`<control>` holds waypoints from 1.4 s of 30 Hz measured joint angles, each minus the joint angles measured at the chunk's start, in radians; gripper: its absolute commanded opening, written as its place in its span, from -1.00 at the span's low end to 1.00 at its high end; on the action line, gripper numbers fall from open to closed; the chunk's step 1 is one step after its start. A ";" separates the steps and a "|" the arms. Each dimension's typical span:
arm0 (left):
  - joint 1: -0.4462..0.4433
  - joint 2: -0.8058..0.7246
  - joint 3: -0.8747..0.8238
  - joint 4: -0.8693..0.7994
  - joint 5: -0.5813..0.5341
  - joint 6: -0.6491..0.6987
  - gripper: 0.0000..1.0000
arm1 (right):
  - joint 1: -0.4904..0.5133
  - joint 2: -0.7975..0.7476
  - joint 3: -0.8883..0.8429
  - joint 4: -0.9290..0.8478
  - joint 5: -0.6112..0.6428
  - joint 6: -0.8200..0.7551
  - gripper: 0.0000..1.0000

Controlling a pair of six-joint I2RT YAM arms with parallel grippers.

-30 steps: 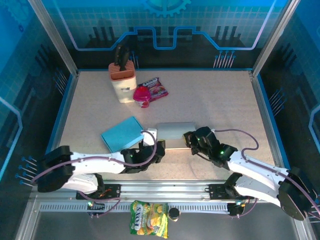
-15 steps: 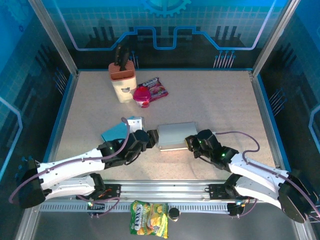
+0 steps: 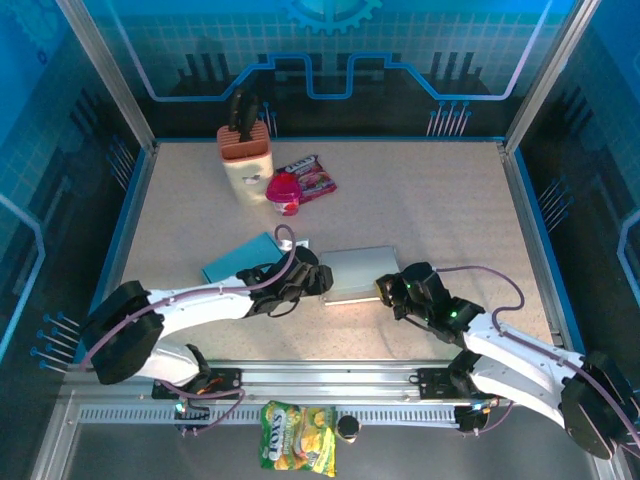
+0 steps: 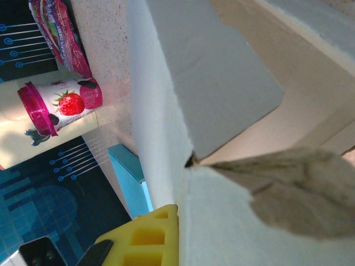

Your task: Fold the paper box

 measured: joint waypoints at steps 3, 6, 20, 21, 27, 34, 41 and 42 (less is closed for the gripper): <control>0.000 0.026 -0.003 0.047 0.028 -0.012 -0.10 | -0.002 -0.001 -0.003 0.001 -0.003 -0.003 -0.99; 0.000 0.034 -0.009 0.065 0.045 -0.029 -0.11 | -0.003 -0.001 -0.008 0.000 -0.006 -0.003 -0.99; 0.000 0.034 -0.058 0.112 0.075 -0.079 -0.54 | -0.007 -0.001 -0.011 0.004 -0.017 -0.006 -0.99; 0.000 0.035 -0.060 0.115 0.076 -0.082 -0.57 | -0.008 -0.001 -0.012 0.004 -0.018 -0.007 -0.99; 0.000 0.050 -0.074 0.141 0.085 -0.086 -0.63 | -0.008 0.000 -0.034 0.008 -0.021 -0.006 -0.98; 0.000 0.050 -0.079 0.129 0.077 -0.079 -0.13 | -0.013 -0.001 -0.040 0.010 -0.022 -0.013 -0.95; 0.000 0.024 -0.087 0.092 0.055 -0.069 0.01 | -0.013 -0.001 -0.071 0.016 -0.029 -0.022 -0.89; 0.000 0.025 -0.087 0.092 0.055 -0.062 -0.01 | -0.013 -0.001 -0.072 0.015 -0.029 -0.024 -0.88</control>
